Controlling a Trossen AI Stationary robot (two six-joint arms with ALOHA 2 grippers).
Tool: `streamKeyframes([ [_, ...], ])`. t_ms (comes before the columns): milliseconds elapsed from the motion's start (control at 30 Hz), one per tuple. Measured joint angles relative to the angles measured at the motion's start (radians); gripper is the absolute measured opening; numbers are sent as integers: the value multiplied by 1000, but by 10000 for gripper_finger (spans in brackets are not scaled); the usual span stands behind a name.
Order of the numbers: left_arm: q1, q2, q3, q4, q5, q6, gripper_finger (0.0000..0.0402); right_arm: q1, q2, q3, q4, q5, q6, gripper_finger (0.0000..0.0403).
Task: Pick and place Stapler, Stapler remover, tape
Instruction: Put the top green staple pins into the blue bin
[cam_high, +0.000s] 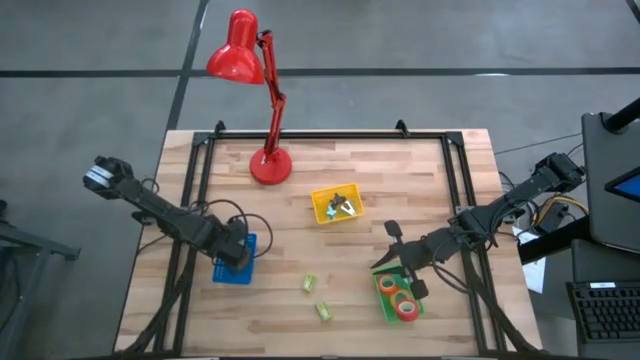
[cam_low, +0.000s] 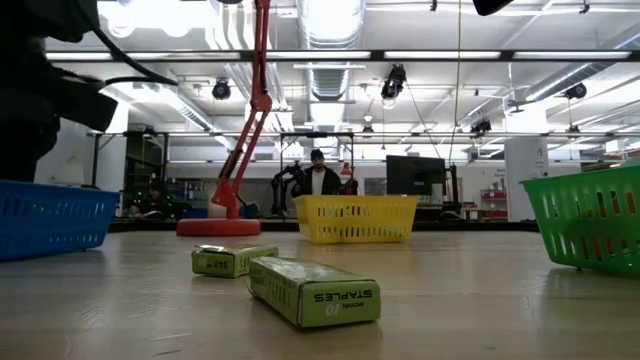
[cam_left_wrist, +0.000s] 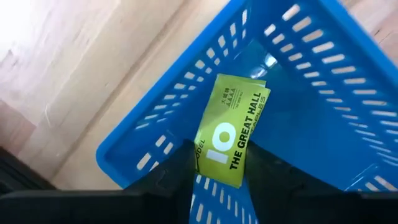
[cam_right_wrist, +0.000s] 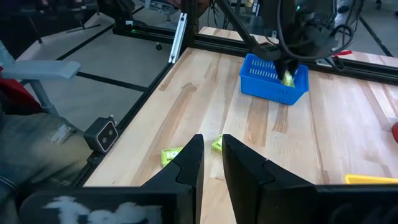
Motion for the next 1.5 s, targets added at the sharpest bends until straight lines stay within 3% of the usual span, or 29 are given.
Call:
streamKeyframes([
  [367, 0, -1, 63, -2, -54, 3, 213, 0, 0, 0, 0, 0, 0, 52],
  [633, 0, -2, 154, 27, -80, 39, 219, 0, 0, 0, 0, 0, 0, 52],
  [733, 0, -2, 183, 140, -192, 61, 218, 0, 0, 0, 0, 0, 0, 52],
  [867, 0, 11, 181, 429, -282, 173, 218, 0, 0, 0, 0, 0, 0, 52],
  [1067, 1, 138, 183, 726, -292, 218, 218, 0, 0, 0, 0, 1, 1, 52],
  [1300, 8, 366, 285, 731, -217, 169, 218, 0, 0, 0, 0, 1, 0, 52],
  [1500, 27, 510, 418, 592, -194, 144, 218, 0, 0, 0, 0, 1, -4, 52],
])
